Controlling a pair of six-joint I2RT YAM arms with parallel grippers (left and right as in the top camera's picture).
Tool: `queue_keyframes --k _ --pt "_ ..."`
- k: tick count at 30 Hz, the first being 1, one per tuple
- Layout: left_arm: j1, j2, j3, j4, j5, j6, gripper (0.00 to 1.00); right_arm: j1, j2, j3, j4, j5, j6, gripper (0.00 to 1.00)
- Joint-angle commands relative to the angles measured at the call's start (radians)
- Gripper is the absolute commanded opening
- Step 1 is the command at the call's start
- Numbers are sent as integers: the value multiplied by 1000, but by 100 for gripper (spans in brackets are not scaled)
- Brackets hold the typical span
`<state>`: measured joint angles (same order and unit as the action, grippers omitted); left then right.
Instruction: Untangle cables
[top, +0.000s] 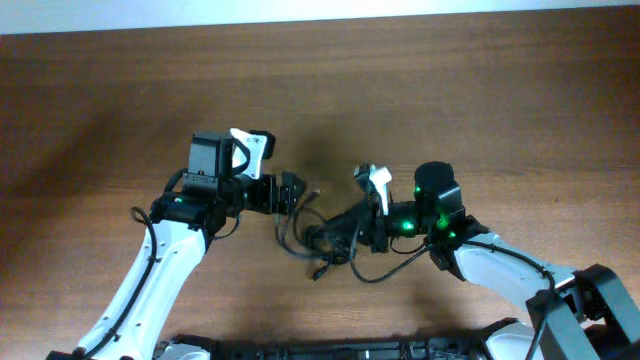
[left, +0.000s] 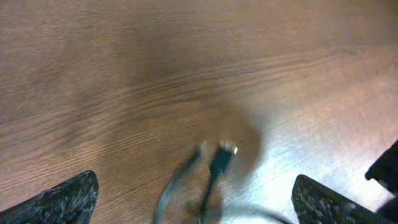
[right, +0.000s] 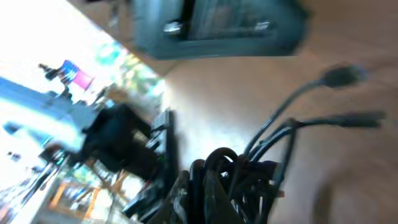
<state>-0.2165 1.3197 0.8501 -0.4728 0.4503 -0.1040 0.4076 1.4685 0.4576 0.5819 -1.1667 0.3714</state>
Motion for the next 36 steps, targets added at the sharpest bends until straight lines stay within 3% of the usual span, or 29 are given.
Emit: queue_keyframes --k 1,5,9,10,11,12,13,14,17,19,22,27,28,29,31,34,35,36 --pt "1 8 11 -13 36 106 100 1 -2 8 31 -195 -110 4" --pt "1 10 11 -39 36 106 100 -2 -2 8 220 -245 -109 4" --pt "1 10 11 -92 54 106 100 -2 -2 8 267 -232 -79 4" --pt "1 10 11 -93 54 105 99 -4 -2 8 267 -231 -67 8" --pt "1 10 11 -95 55 104 99 -16 -2 8 260 -187 -15 31" --pt "1 10 10 -117 55 89 100 -47 -2 8 260 -135 47 47" --pt "1 10 10 -169 46 85 98 -91 -2 8 260 -119 61 73" --pt "1 10 6 -240 -8 -6 97 -142 -2 8 260 -118 84 86" --pt "0 10 -15 -439 -55 -315 93 -200 -2 8 239 -114 135 92" --pt "-20 10 -71 -480 -55 -447 93 -198 -2 8 145 -72 135 93" --pt "-102 10 -162 -404 -55 -602 89 -198 -2 8 71 -2 135 93" --pt "-245 60 -213 -249 -110 -827 66 -198 -2 8 14 -7 135 93" --pt "-262 104 -213 -209 -103 -827 64 -198 -2 8 -8 -7 136 93" --pt "-265 158 -213 -135 -98 -831 52 -198 -2 8 -18 -7 136 98" --pt "-265 212 -212 0 -100 -827 2 -198 -2 8 -18 -61 214 99" --pt "-162 179 -124 -20 -99 -619 0 -198 -2 8 -18 -87 214 99" --pt "-82 119 -50 -52 -95 -431 0 -198 -2 8 -18 -105 214 99" --pt "-43 73 -19 -52 -87 -318 0 -198 -2 8 -18 -101 214 99"
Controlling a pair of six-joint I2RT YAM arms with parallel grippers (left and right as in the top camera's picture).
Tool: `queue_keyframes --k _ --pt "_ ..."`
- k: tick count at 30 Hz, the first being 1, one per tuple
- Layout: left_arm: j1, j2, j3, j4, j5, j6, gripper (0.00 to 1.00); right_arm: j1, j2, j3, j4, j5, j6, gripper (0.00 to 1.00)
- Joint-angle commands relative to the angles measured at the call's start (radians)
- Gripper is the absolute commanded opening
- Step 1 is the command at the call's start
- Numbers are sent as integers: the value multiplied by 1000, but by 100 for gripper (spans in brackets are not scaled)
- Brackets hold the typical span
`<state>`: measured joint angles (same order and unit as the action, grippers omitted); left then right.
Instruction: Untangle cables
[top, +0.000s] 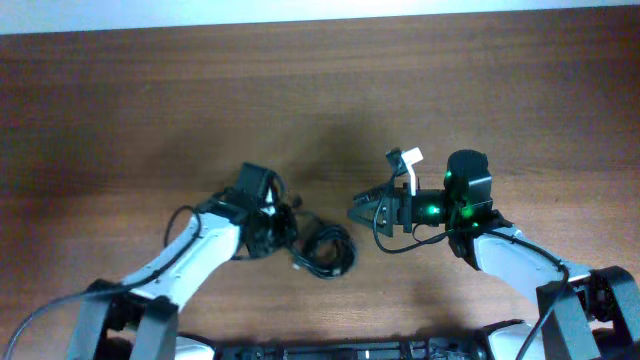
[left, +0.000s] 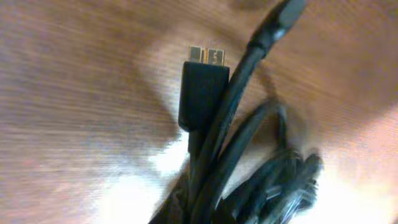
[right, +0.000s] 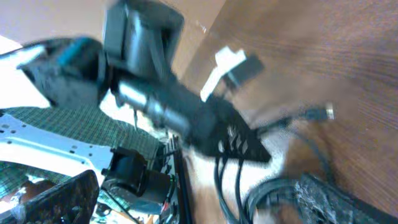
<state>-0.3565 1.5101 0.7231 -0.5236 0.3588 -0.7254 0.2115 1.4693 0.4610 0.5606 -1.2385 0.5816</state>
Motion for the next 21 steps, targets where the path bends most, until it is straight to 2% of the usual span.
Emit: queue_keyframes --k 1,3,4,6,8,11,12,14,16,17,18,19,21 --pt "122 -163 129 0 3 384 0 -1 -3 5 3 -2 15 99" --pt "148 -246 136 27 3 569 0 34 -3 5 3 183 161 99" --pt "152 -285 136 38 3 616 0 66 -3 5 3 272 161 99" --pt "153 -363 136 93 12 622 0 165 -3 5 3 541 160 99" --pt "154 -433 136 135 101 622 0 271 -3 5 5 772 160 92" --pt "172 -460 136 137 299 622 0 326 -3 5 54 788 66 91" --pt "177 -460 136 138 349 622 0 326 -3 5 92 787 54 84" --pt "177 -460 136 137 405 621 0 326 -3 5 220 680 55 52" --pt "177 -458 136 145 367 583 0 326 -3 5 243 590 55 9" --pt "177 -458 136 149 230 467 0 326 -3 5 212 551 55 4" --pt "177 -458 136 151 96 352 0 326 -3 5 183 522 55 4" --pt "177 -458 136 177 11 245 0 326 -3 5 151 509 55 4" --pt "177 -458 136 208 -66 114 0 326 -3 5 130 509 61 4"
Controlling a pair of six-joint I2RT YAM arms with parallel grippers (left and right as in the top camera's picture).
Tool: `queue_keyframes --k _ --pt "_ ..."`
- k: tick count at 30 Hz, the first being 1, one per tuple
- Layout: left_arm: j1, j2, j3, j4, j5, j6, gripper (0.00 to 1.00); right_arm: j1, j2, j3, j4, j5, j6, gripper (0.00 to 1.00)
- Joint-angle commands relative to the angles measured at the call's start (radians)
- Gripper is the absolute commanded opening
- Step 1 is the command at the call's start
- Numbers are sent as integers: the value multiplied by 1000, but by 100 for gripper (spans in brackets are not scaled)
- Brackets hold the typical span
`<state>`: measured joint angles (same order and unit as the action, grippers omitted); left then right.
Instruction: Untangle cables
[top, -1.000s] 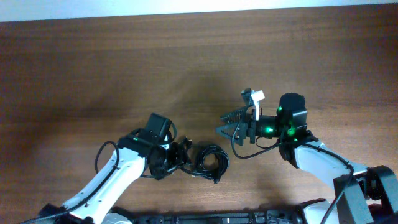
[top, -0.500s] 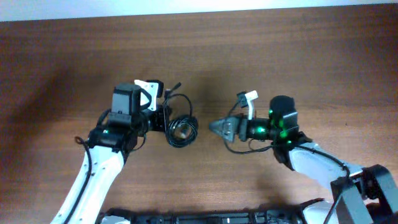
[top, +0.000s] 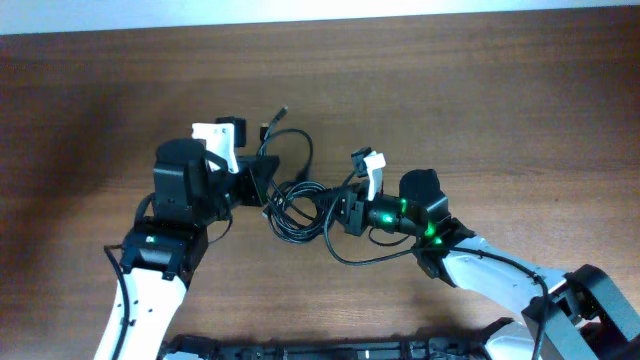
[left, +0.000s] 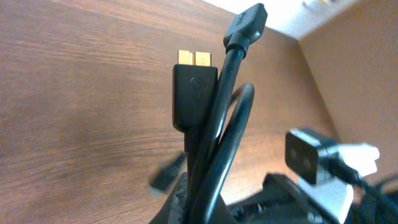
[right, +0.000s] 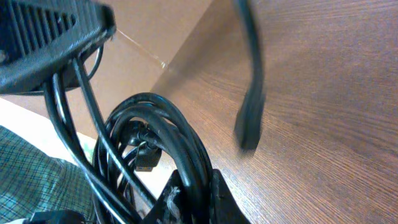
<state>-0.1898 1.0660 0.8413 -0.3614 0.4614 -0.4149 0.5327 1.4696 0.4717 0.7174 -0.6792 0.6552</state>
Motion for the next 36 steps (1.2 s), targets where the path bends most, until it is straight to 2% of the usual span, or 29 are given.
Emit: queue_keyframes --k 1,2,5,6,9,11,12,13,15,16,20,22,24,26,28,30,31,32,33,34,35,36 --pt "10 -14 18 6 -272 -291 0 -5 -3 -6 -9 -50 47 4" --pt "10 -13 18 -86 -323 -366 0 -33 -3 -6 25 -40 88 4" --pt "10 -1 18 -341 -324 -446 0 -126 -3 -6 37 121 227 4" --pt "10 -2 18 -356 -323 -445 0 -128 -3 -6 23 132 233 4" --pt "5 -2 18 -211 -242 -439 0 -127 -3 -6 -121 134 305 4" --pt "-45 -2 18 8 -229 -314 0 -127 -3 -6 -236 126 334 4" --pt "-94 -1 18 121 -241 -219 0 -127 -3 -6 -241 76 357 4" --pt "-154 -1 18 164 -316 -151 0 -127 -3 -6 -240 29 357 4" --pt "-295 40 18 165 -545 -103 0 -127 -3 -6 -240 -130 377 4" --pt "-327 69 18 168 -566 -102 0 -127 -3 -6 -239 -153 414 4" --pt "-429 295 18 167 -533 -104 0 -128 -3 -6 -239 -165 500 4" --pt "-463 310 18 159 -431 -107 0 -128 -3 -6 -218 -137 537 4" --pt "-469 310 18 106 -431 -107 0 -128 -3 -6 -178 -113 554 4" --pt "-468 310 18 -17 -430 -107 0 -129 -3 -6 -178 -33 667 4" --pt "-468 310 18 -32 -431 -107 2 -129 -3 -6 -179 -4 674 4" --pt "-454 293 25 -16 -430 -85 22 -129 -3 -6 -179 -5 674 4" --pt "-393 240 63 -55 -430 -46 54 -129 -3 -6 -179 -5 674 4" --pt "-335 196 107 -109 -430 -47 82 -129 -3 -6 -179 -4 674 4" --pt "-282 158 143 -154 -430 -47 99 -129 -3 -6 -179 -2 674 4" --pt "-220 112 169 -197 -410 -59 99 -129 -3 -6 -179 0 674 4" --pt "-159 60 169 -243 -327 -58 99 -129 -3 -6 -179 0 674 4" --pt "-146 42 169 -310 -289 -59 99 -128 -3 -6 -179 0 674 4"
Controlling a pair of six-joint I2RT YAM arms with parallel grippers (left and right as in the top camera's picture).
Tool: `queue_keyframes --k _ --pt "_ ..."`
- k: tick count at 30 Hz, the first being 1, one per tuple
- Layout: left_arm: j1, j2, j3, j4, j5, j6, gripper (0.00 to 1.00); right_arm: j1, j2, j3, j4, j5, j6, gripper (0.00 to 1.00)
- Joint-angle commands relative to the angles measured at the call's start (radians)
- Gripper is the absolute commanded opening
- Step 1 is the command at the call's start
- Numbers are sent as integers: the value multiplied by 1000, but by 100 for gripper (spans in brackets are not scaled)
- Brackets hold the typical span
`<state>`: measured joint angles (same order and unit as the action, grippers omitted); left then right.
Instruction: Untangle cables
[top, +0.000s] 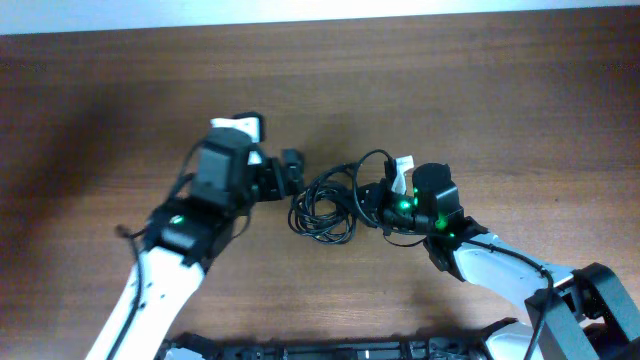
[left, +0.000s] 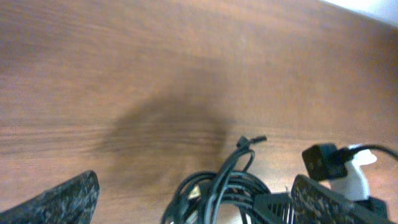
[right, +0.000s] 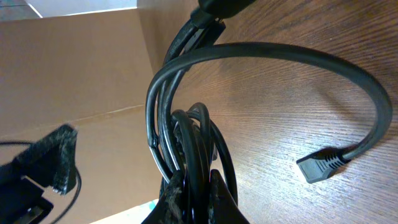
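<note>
A tangle of black cables (top: 322, 208) lies coiled on the wooden table (top: 480, 90), between the two arms. My right gripper (top: 373, 201) is at the coil's right side. In the right wrist view it (right: 194, 194) is shut on several strands, and a loop arcs out to a loose plug (right: 323, 163). My left gripper (top: 292, 174) sits just left of the coil, open. In the left wrist view its fingers (left: 62, 200) stand wide apart with the cables (left: 217, 190) lying between and ahead of them, untouched.
Bare brown tabletop (left: 124, 74) surrounds the tangle on every side. The table's far edge (top: 320, 18) runs along the top of the overhead view. A cardboard-coloured surface (right: 74, 68) fills the left of the right wrist view.
My left gripper was shut on cable ends with a gold-tipped plug, held up. Now it is open and holds nothing. My right gripper stays shut on the coil, which lies a little further right.
First my right gripper held the tangle with the left open beside it. Then the left was shut on a cable by its plug while the right stood open, apart. Later both gripped the tangle. Now only the right holds it.
</note>
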<state>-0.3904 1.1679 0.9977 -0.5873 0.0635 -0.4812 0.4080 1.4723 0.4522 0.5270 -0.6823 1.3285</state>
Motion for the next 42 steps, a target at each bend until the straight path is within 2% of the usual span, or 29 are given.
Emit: queue_keyframes --k 1,3,6,8,11,12,14,16,17,20,21,22,23,25,26,28,29,32,34,35,36,38,40,42 --pt "55 -58 13 -182 125 -30 99 -4 -6 14 12 3 1 4" --pt "55 -5 12 -379 163 -330 99 -3 -6 14 12 3 0 4" --pt "53 91 12 -379 389 -546 99 -3 -6 14 12 2 0 4" --pt "53 185 12 -375 397 -649 99 -3 -6 14 11 3 0 4" --pt "53 323 12 -372 430 -652 100 -3 -6 14 12 2 0 4" --pt "53 351 12 -364 430 -652 95 -3 -6 14 11 3 0 4" --pt "48 388 12 -329 430 -659 72 -3 -6 14 12 3 0 4" --pt "34 396 12 -270 426 -659 63 -3 -6 14 12 2 1 4" --pt "27 396 12 -242 412 -659 61 -3 -6 14 12 2 13 4" --pt "-23 404 11 -240 349 -711 72 -3 -6 14 12 -5 50 4" --pt "-38 405 11 -240 316 -729 68 -3 -6 14 12 -22 50 4" --pt "-53 405 11 -239 285 -740 57 -3 -6 14 12 -28 58 4" --pt "-75 405 11 -234 240 -762 35 -3 -6 14 12 -29 69 4" --pt "-82 405 11 -233 182 -760 0 -3 -6 14 11 -32 55 4" --pt "-76 404 11 -232 170 -760 0 -4 -6 14 11 -31 -63 4" --pt "-26 402 11 -232 166 -709 0 -6 -6 14 11 -47 -385 19" --pt "9 399 11 -232 156 -673 0 -25 -6 14 11 -48 -483 33" --pt "163 367 11 -231 166 -682 0 -116 -7 14 138 -205 -484 52" --pt "235 364 11 -231 268 -848 0 -46 -7 14 169 -172 -544 63" --pt "249 364 11 -232 323 -903 0 43 -7 14 161 -35 -610 69" --pt "252 364 11 -229 398 -922 0 134 -7 14 140 156 -677 71" --pt "252 364 11 -228 504 -926 0 264 -7 14 93 422 -694 70" --pt "252 364 11 -228 575 -944 0 336 -7 14 79 557 -693 49" --pt "252 364 11 -229 668 -943 0 344 -7 14 75 658 -693 44"
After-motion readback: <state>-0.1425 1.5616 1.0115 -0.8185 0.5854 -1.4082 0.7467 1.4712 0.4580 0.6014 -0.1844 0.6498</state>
